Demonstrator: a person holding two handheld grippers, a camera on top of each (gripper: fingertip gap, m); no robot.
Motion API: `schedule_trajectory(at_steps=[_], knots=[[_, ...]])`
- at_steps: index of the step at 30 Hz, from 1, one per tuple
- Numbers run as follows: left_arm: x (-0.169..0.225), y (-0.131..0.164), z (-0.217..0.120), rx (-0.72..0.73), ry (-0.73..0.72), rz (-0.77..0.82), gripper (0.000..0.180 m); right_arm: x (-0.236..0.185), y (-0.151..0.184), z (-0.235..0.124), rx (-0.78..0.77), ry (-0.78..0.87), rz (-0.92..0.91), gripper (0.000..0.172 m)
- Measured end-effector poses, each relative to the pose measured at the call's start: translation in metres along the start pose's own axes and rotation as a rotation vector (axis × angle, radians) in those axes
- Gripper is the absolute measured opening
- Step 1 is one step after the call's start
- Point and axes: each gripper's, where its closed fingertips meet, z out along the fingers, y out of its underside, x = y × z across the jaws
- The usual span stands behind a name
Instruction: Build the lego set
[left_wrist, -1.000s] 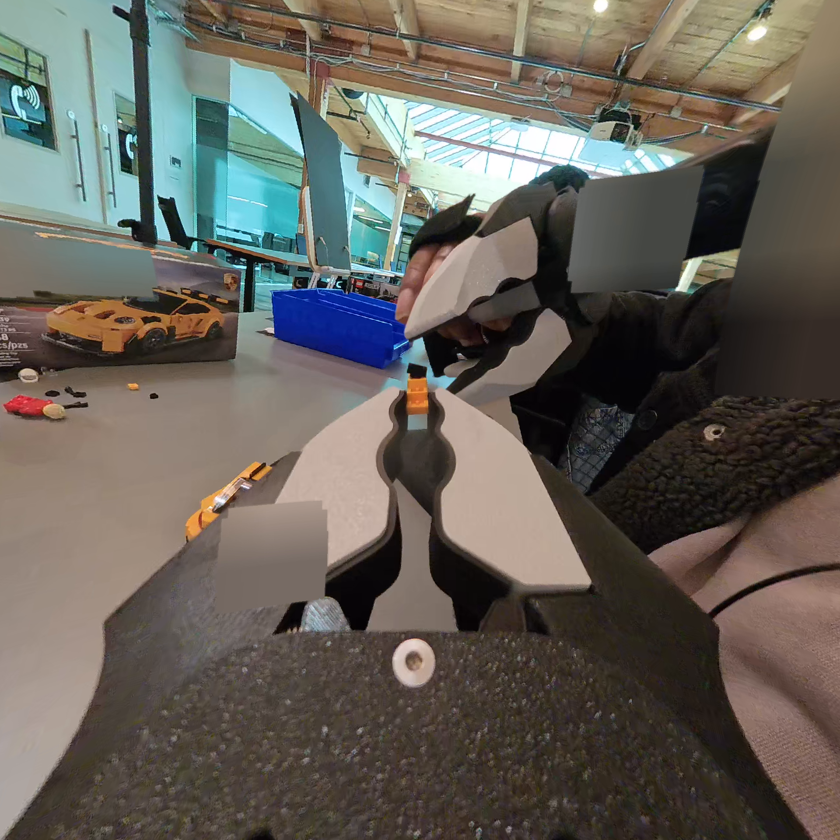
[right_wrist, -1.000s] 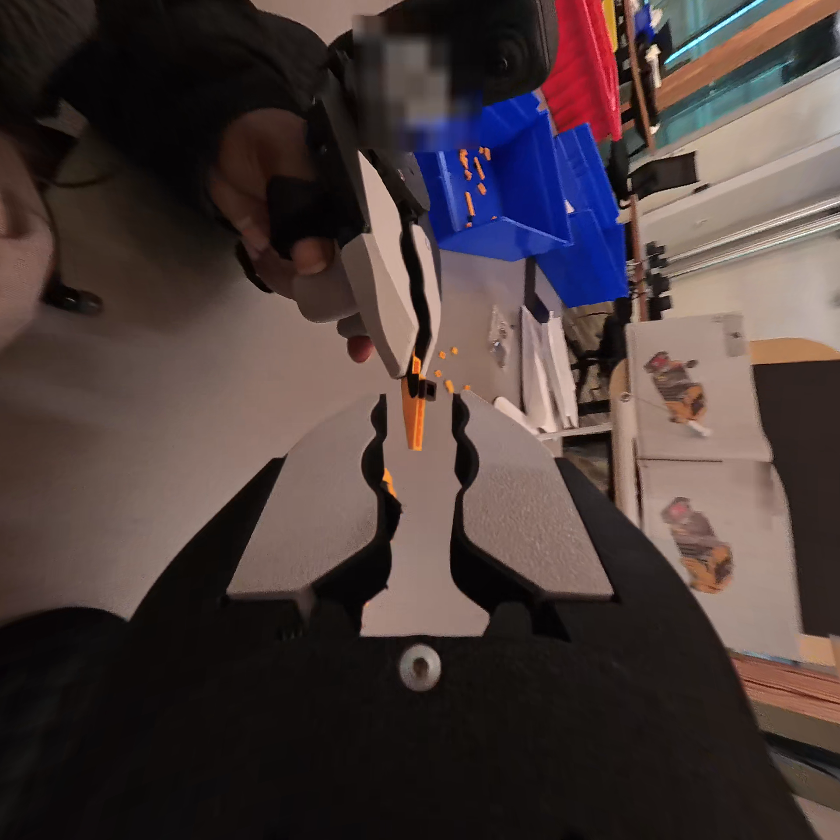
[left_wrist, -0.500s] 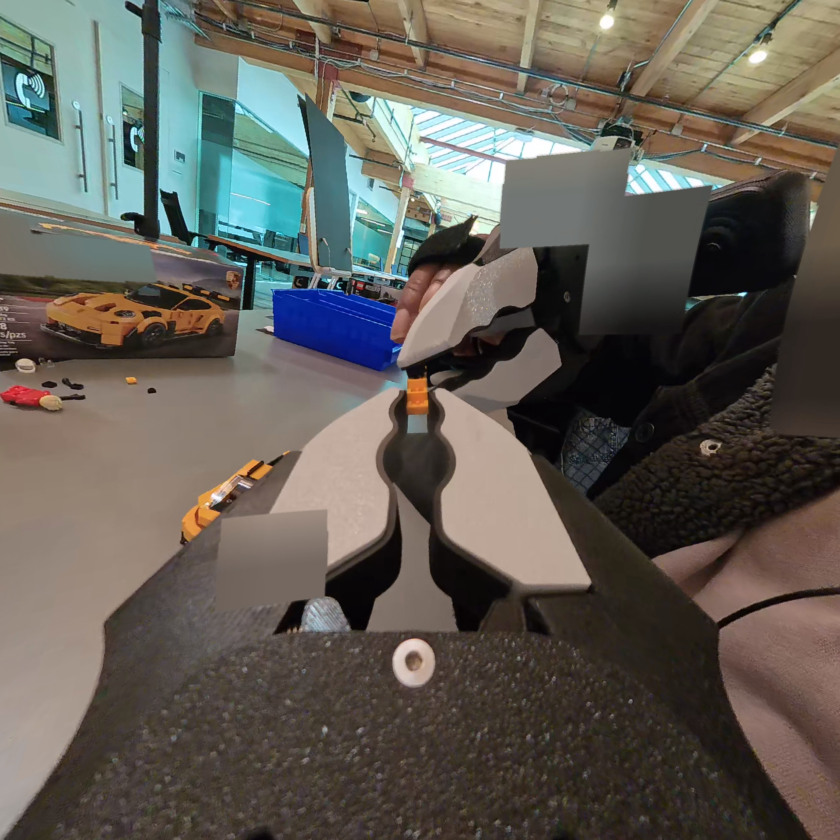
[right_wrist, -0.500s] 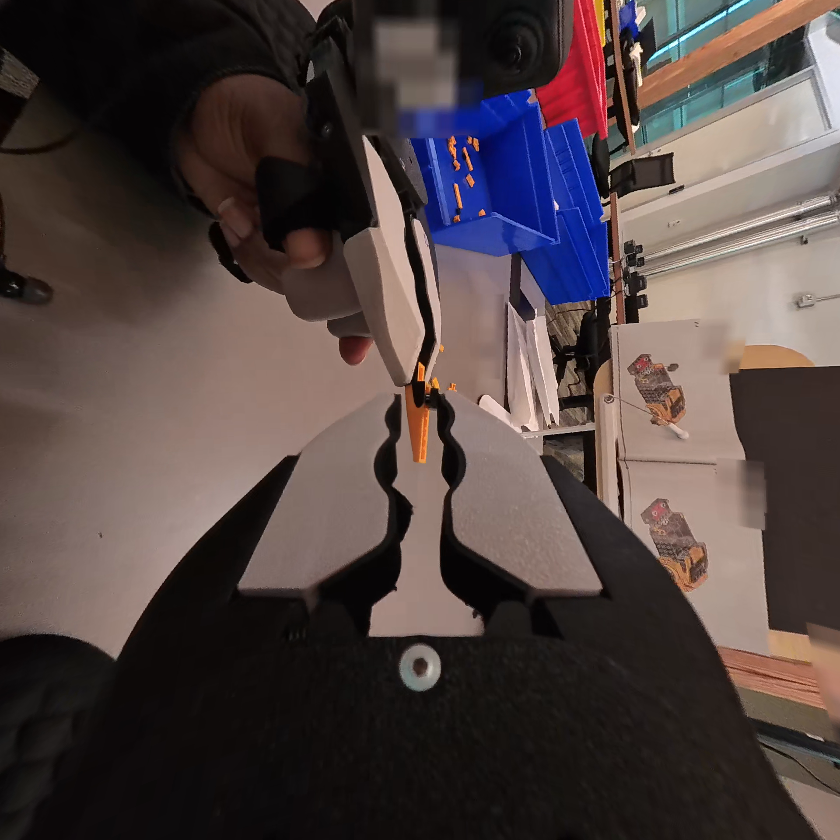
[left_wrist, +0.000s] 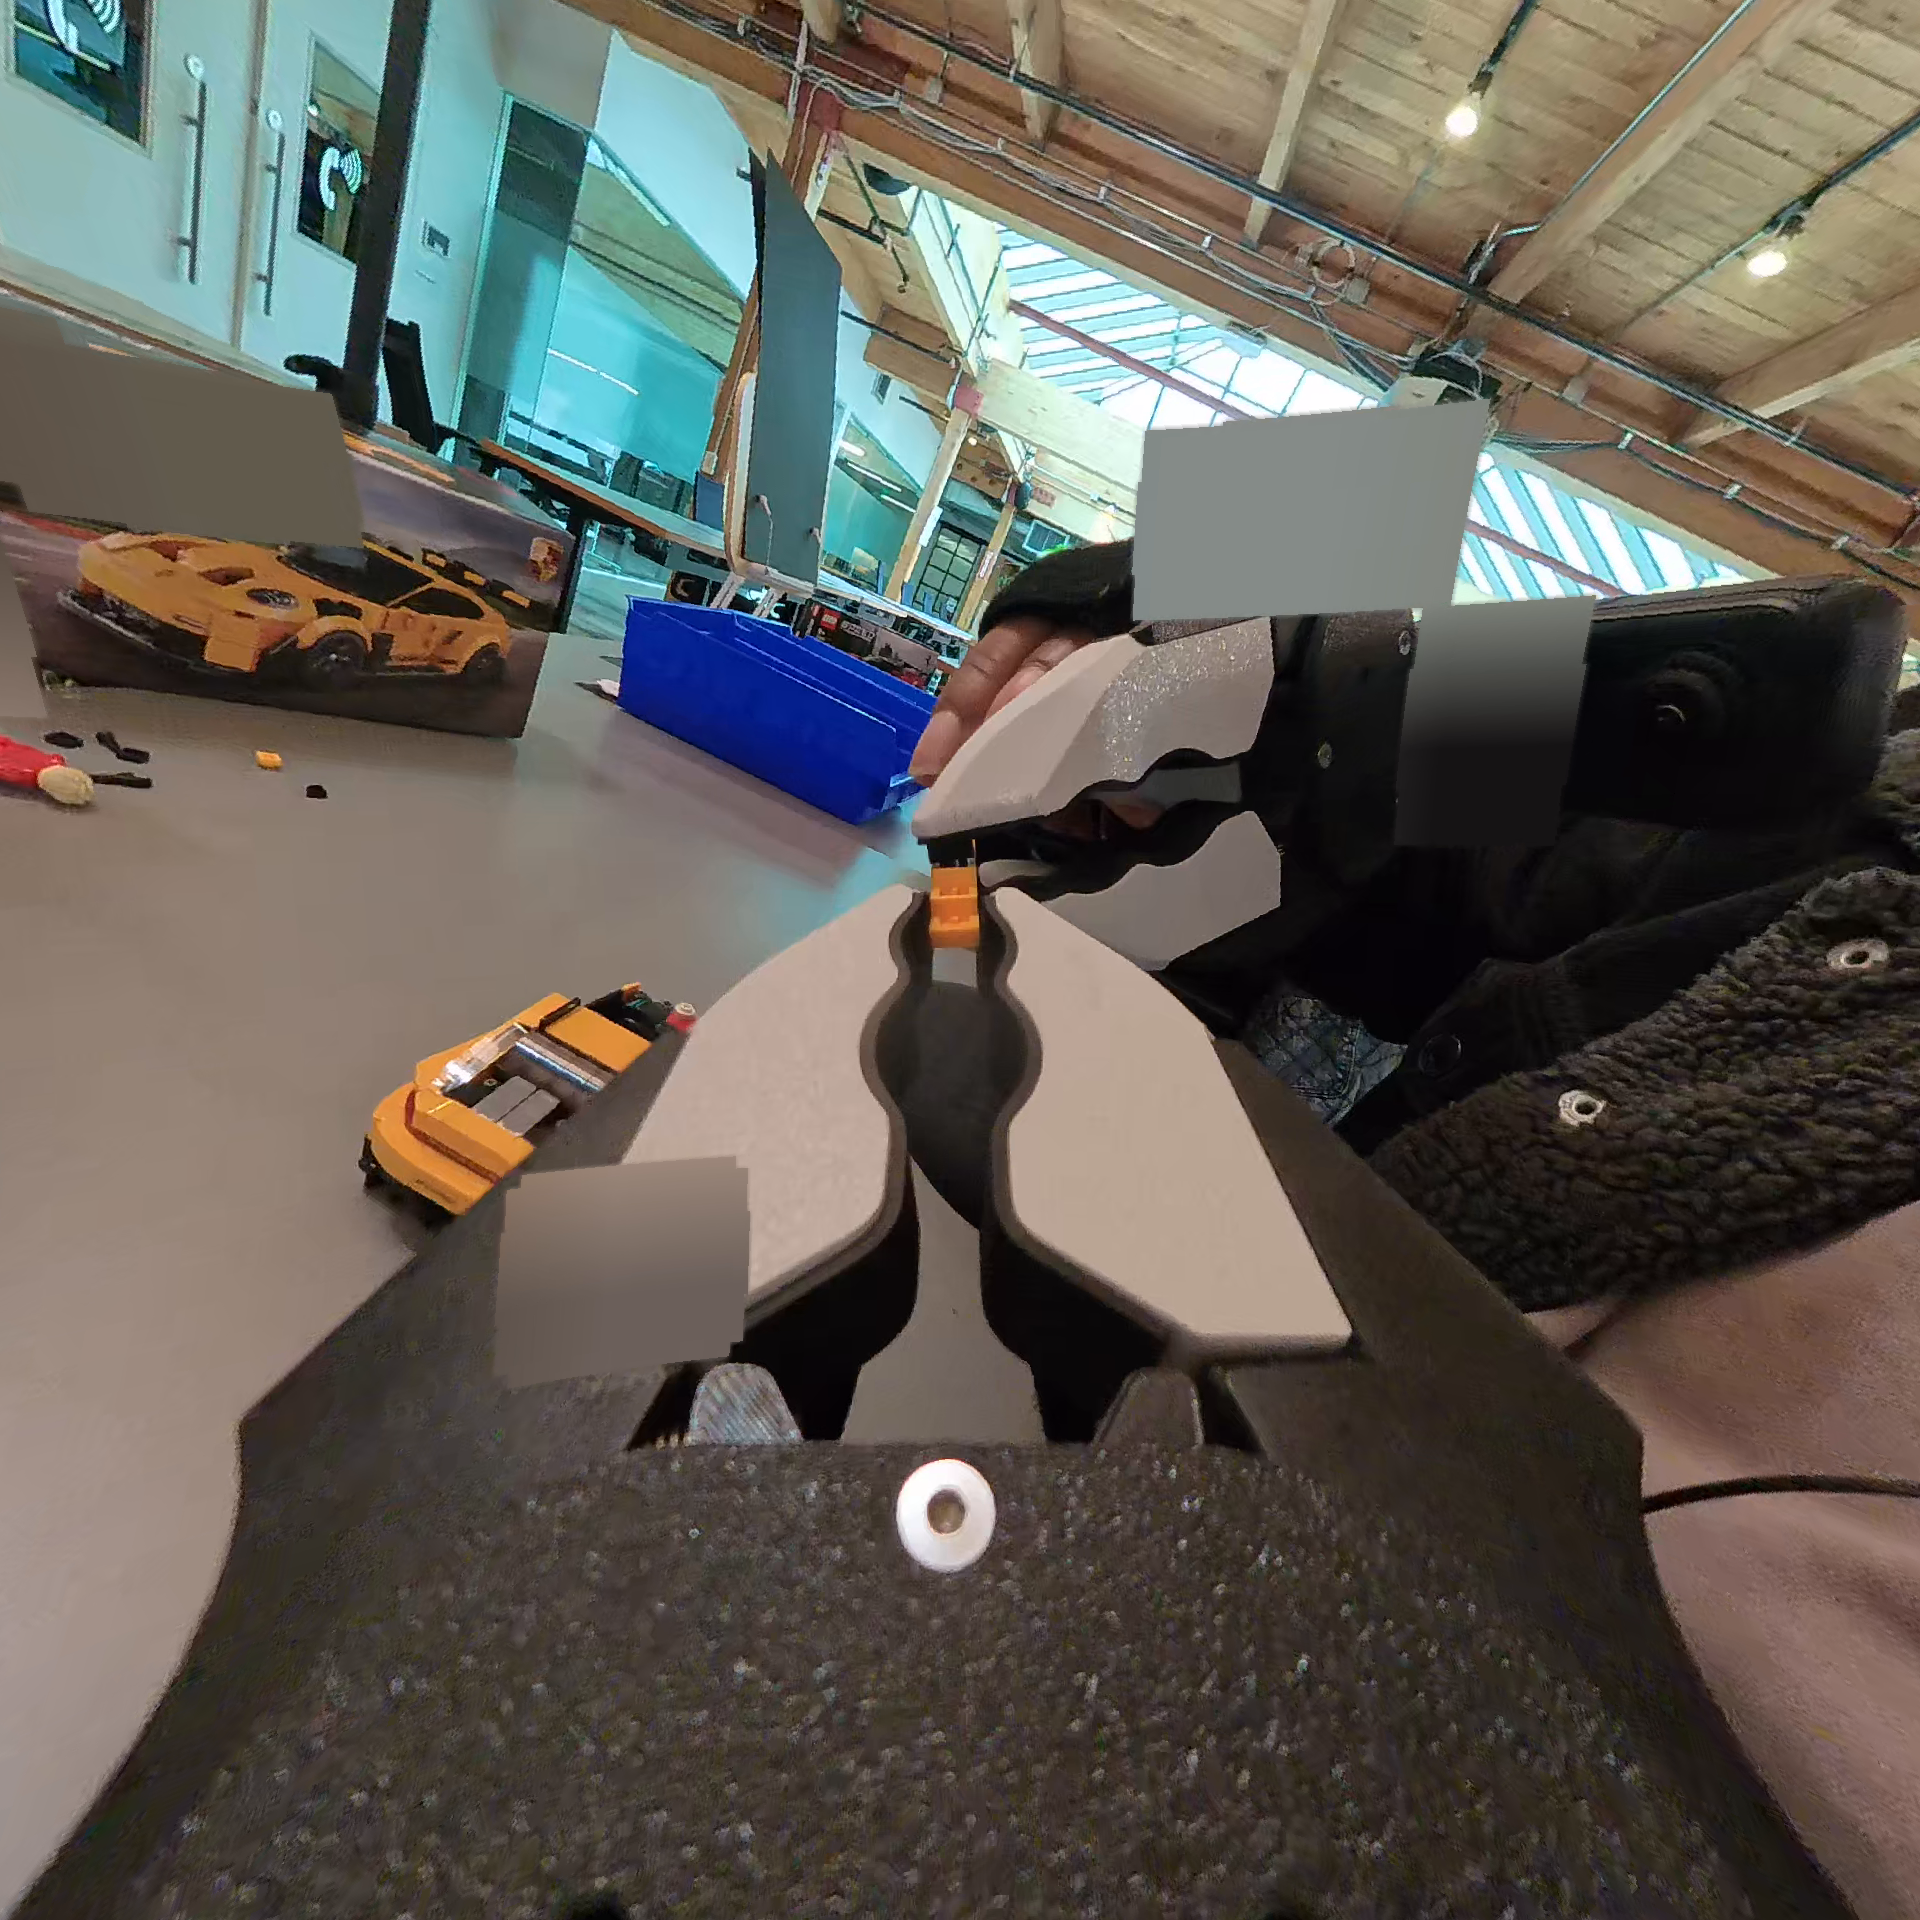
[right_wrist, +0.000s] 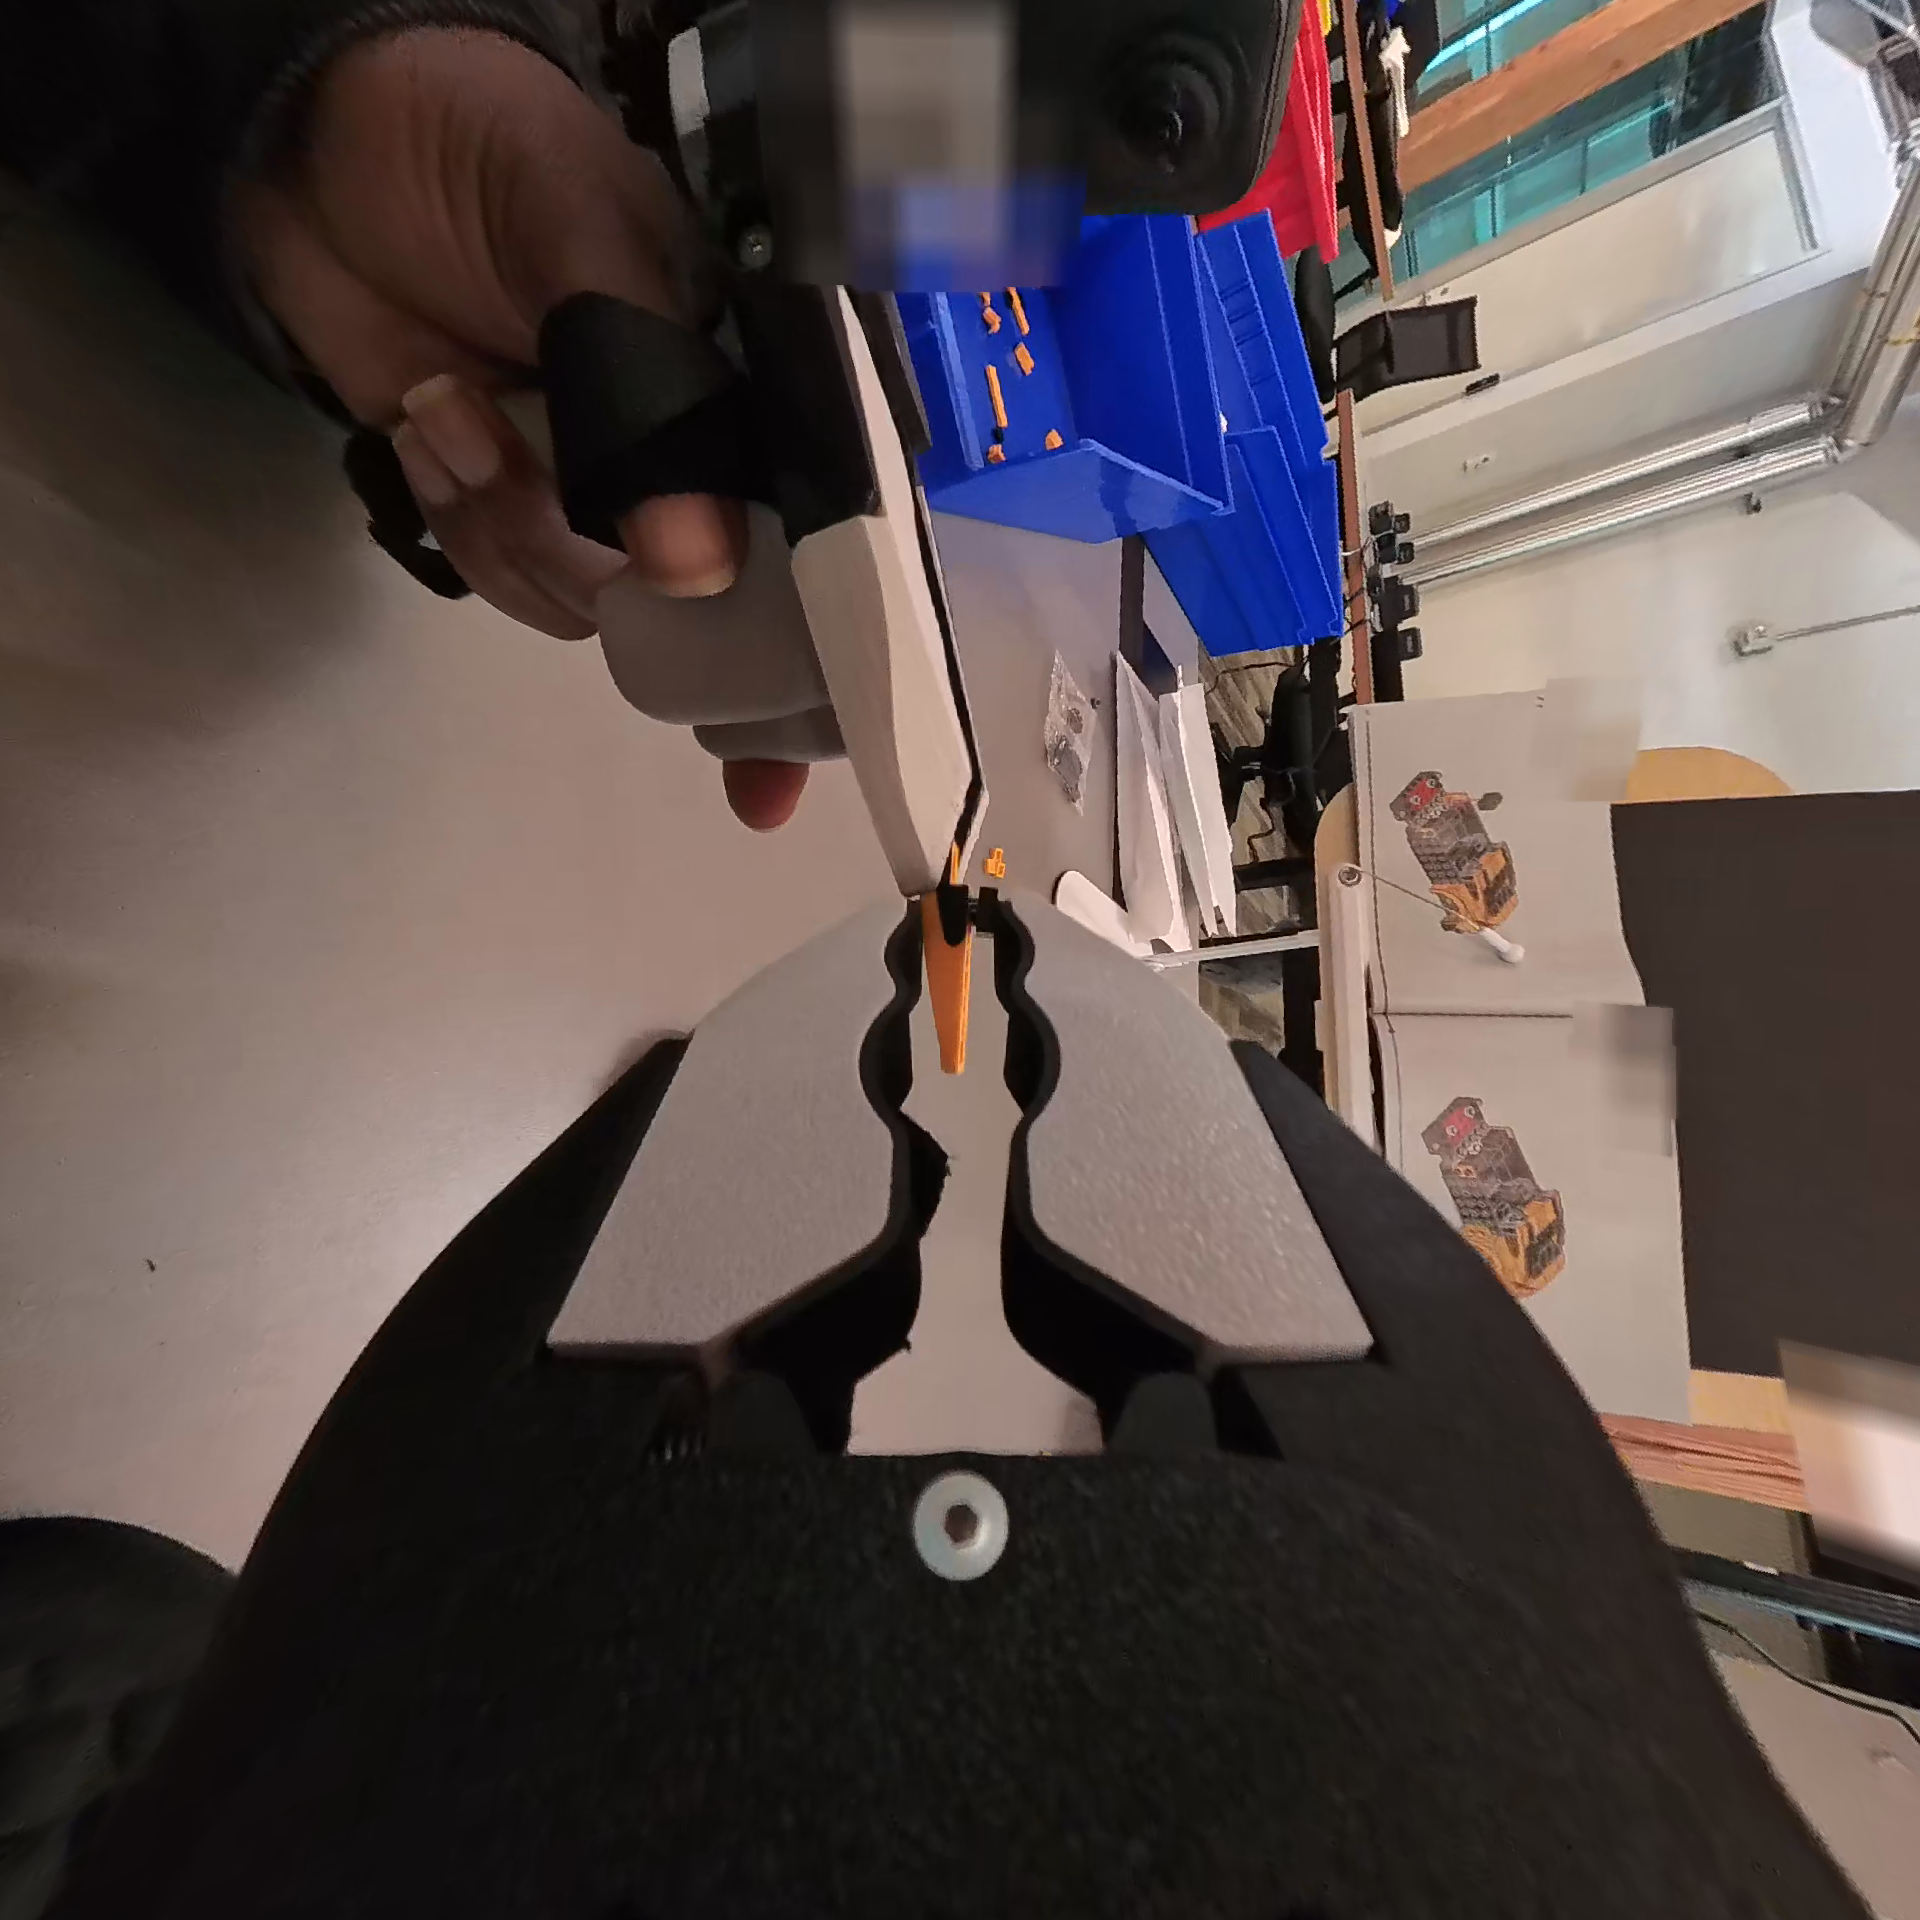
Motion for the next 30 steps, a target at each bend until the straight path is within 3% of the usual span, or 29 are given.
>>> schedule_trajectory(at_steps=[17, 20, 23, 26, 30], knots=[[-0.011, 0.013, 0.002, -0.091, -0.018, -0.097, 0.009, -0.012, 0.013, 0.007, -0.016, -0.066, 0.181, 0.012], [-0.015, 0.016, -0.001, -0.174, -0.057, 0.051, 0.008, -0.013, 0.013, 0.003, 0.045, -0.133, 0.3, 0.026], [-0.014, 0.021, -0.001, -0.285, -0.077, 0.226, 0.009, -0.02, 0.023, -0.002, 0.058, -0.29, 0.457, 0.027], [-0.012, 0.031, 0.003, -0.391, -0.081, 0.353, 0.008, -0.03, 0.03, -0.004, 0.08, -0.419, 0.542, 0.02], [-0.013, 0.037, 0.01, -0.463, -0.088, 0.408, 0.008, -0.042, 0.034, -0.003, 0.121, -0.496, 0.603, 0.01]])
